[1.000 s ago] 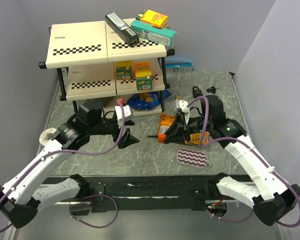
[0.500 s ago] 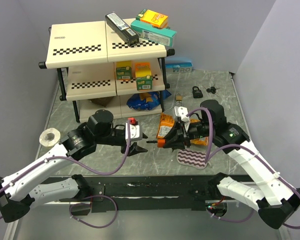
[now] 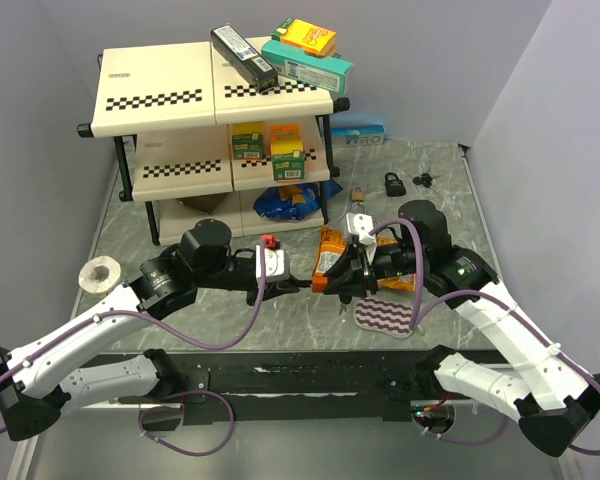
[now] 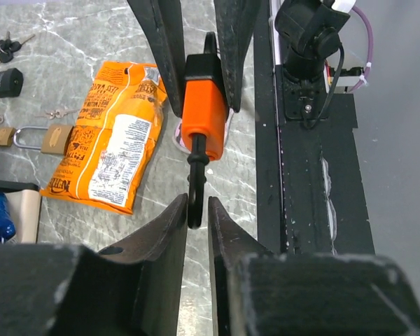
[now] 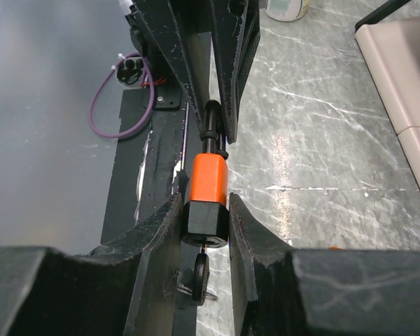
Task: Lock with the key
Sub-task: Lock the lock.
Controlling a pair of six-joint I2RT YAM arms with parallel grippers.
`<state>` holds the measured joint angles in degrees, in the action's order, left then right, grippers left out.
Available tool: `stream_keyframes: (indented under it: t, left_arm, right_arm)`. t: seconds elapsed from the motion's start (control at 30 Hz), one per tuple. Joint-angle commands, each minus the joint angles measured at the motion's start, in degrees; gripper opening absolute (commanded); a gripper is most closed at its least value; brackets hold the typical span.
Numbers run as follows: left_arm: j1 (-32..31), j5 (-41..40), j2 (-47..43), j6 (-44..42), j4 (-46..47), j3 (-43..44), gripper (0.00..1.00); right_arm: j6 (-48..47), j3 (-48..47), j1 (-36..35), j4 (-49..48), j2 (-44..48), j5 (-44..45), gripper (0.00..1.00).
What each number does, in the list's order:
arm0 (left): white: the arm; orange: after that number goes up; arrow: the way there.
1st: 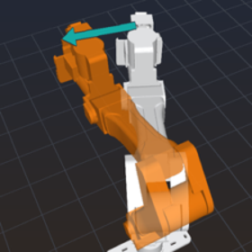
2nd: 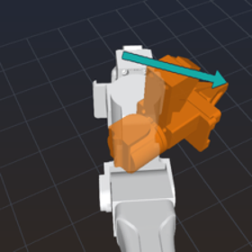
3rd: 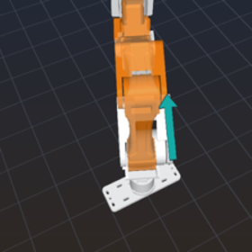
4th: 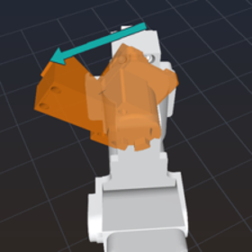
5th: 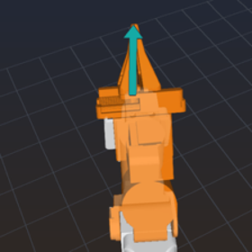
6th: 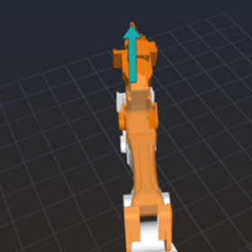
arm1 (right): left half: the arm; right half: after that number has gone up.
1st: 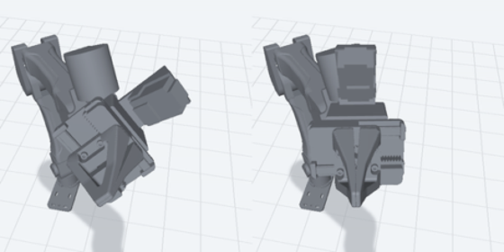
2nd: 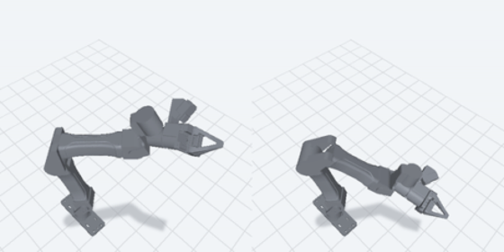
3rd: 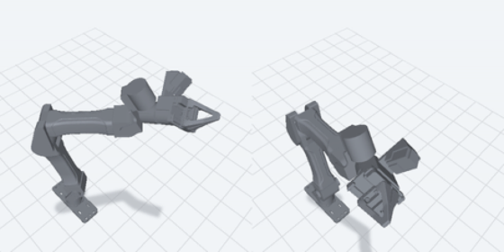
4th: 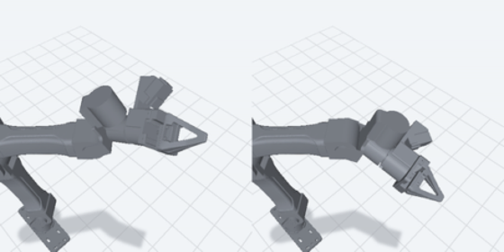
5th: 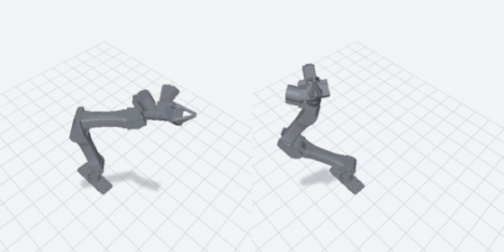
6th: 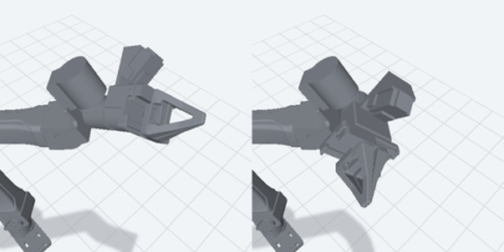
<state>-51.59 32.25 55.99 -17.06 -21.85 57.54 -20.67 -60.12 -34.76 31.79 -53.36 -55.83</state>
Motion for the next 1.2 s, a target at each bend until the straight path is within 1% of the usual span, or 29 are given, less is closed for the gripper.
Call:
stream_keyframes:
  t: [0.0, 0.07, 0.13, 0.2, 0.23, 0.27, 0.33, 0.37, 0.4, 0.43, 0.47, 0.53, 0.6, 0.63, 0.73, 0.87, 0.97, 1.07, 1.17]
  left_arm:
    - [-0.35, 0.53, -0.53, 0.71, 2.95, 0.56, 0.22]
    - [-0.35, 0.53, -0.53, 0.8, 2.95, 0.56, 0.25]
    - [-0.44, 0.53, -0.53, 0.97, 2.77, 0.73, 0.24]
    - [-0.44, 0.71, -0.53, 0.63, 2.42, 0.56, 0.14]
    - [-0.44, 0.62, -0.53, 0.54, 1.99, 0.56, 0.05]
    - [-0.35, 0.45, -0.53, 0.62, 1.9, 0.64, 0.01]
    - [-0.26, -0.7, -0.79, 2.55, 2.07, 0.73, 0.01]
    - [-0.09, -0.7, -0.97, 3.25, 2.16, 0.99, 0.01]
    - [0.7, -0.44, -1.32, 4.3, 2.42, 1.08, 0.01]
    - [1.23, 0.44, -1.67, 5.01, 2.86, 1.17, 0.01]
    - [1.67, 0.79, -1.67, 5.71, 3.3, 1.35, 0.01]
    - [3.25, 2.02, -1.41, 7.56, 3.21, 2.57, 0.01]
    - [4.22, 2.64, -1.32, 8.09, 2.86, 3.8, 0.01]
    - [4.22, 2.64, -1.32, 7.92, 2.69, 4.07, 0.01]
    - [4.22, 3.08, -1.41, 7.57, 2.33, 4.69, 0.01]
    - [4.22, 4.83, -1.58, 7.92, 2.6, 4.69, 0.01]
    - [4.22, 5.37, -1.58, 8.18, 2.69, 4.6, 0.01]
    - [4.22, 5.19, -1.49, 8.1, 2.42, 4.69, 0.01]
    - [4.22, 4.84, -1.49, 8.44, 2.68, 4.86, 0.01]
  right_arm:
    - [-1.3, -3.34, -0.92, -3.58, 0.63, -0.42, 0.0]
    - [-1.13, -3.51, -1.18, -3.84, 0.28, -0.24, 0.0]
    - [-0.87, -3.52, -1.27, -4.54, 0.19, -0.15, 0.0]
    - [-0.6, -3.6, -1.45, -5.07, -0.07, 0.02, 0.0]
    - [-0.52, -3.6, -1.45, -5.07, -0.25, 0.11, 0.0]
    - [-0.52, -3.6, -1.45, -5.16, -0.16, 0.2, 0.0]
    - [-0.34, -3.52, -1.53, -5.07, -0.25, 0.64, 0.0]
    - [-0.43, -3.6, -1.54, -4.46, -0.34, 0.73, 0.04]
    - [-0.69, -4.13, -1.45, -3.59, -0.86, 0.73, 0.18]
    - [-0.87, -4.39, -1.53, -1.32, -1.13, 0.81, 0.48]
    - [-1.04, -4.57, -1.45, -0.34, -1.56, 0.99, 0.6]
    - [-2.0, -5.27, -1.45, 2.12, -1.92, 1.51, 0.74]
    - [-3.06, -5.27, -1.45, 4.06, -1.48, 2.22, 0.79]
    - [-3.5, -5.01, -1.45, 4.42, -1.31, 2.83, 0.83]
    - [-4.82, -4.4, -1.53, 5.82, -1.13, 3.1, 0.84]
    - [-3.16, -4.04, -1.45, 4.07, -2.35, 3.89, 0.84]
    - [-1.93, -4.39, -1.45, 2.23, -3.32, 3.72, 0.82]
    - [-0.96, -4.92, -1.45, 0.99, -3.85, 3.28, 0.77]
    - [0.01, -4.83, -1.62, -0.41, -4.2, 2.66, 0.67]
